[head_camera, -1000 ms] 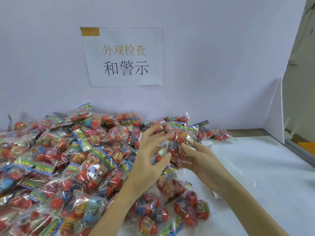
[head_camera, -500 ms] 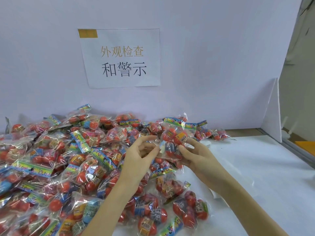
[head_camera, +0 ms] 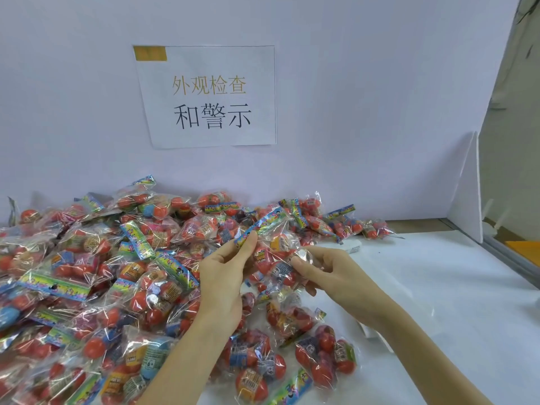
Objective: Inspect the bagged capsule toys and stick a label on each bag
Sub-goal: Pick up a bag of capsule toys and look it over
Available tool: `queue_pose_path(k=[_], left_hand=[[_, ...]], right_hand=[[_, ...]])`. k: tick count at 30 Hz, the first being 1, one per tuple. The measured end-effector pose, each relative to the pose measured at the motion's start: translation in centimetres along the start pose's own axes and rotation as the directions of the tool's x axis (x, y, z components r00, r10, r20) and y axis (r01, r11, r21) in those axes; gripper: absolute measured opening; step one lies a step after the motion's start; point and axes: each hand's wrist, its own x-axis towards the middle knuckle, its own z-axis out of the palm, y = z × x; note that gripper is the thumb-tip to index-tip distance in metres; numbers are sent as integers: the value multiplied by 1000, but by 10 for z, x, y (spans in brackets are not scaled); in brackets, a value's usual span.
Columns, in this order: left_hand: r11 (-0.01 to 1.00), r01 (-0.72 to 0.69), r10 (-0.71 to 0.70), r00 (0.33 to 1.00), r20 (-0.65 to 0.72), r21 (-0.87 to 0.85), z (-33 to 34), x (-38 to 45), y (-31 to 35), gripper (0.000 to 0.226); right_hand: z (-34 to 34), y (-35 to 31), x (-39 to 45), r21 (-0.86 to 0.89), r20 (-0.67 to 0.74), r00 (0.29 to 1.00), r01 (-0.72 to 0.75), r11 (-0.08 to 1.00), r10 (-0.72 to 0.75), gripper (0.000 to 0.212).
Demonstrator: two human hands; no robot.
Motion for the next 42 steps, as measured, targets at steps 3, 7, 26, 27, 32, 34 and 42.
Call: queue_pose_path(k=[3, 7, 26, 27, 32, 34, 42], left_hand=[[996, -79, 84, 990, -110, 46, -1, 3, -3, 13], [998, 11, -14, 999, 41, 57, -5, 9, 1, 28], [618, -457, 341, 889, 305, 640, -2, 2, -23, 25], [600, -463, 337, 886, 319, 652, -2, 1, -24, 22], [578, -517, 352, 856, 378, 631, 1, -3, -21, 23], [560, -526, 346, 850, 396, 640, 0, -3, -21, 29], [571, -514, 346, 858, 380, 640, 4, -9, -17, 43]], right_hand=[[5, 0, 2, 176, -25, 999, -36, 984, 41, 32], [3, -2, 2, 242, -45, 996, -70, 968, 83, 28], [-52, 62, 6, -602, -438, 868, -477, 640, 234, 77], [-53, 62, 6, -575, -453, 866, -465, 673, 210, 74], [-59, 62, 12, -534, -498, 861, -398, 746, 102, 69], [-60, 60, 16, -512, -521, 851, -370, 775, 62, 56], [-56, 49, 19, -291, -572, 820, -204, 935, 1, 15]])
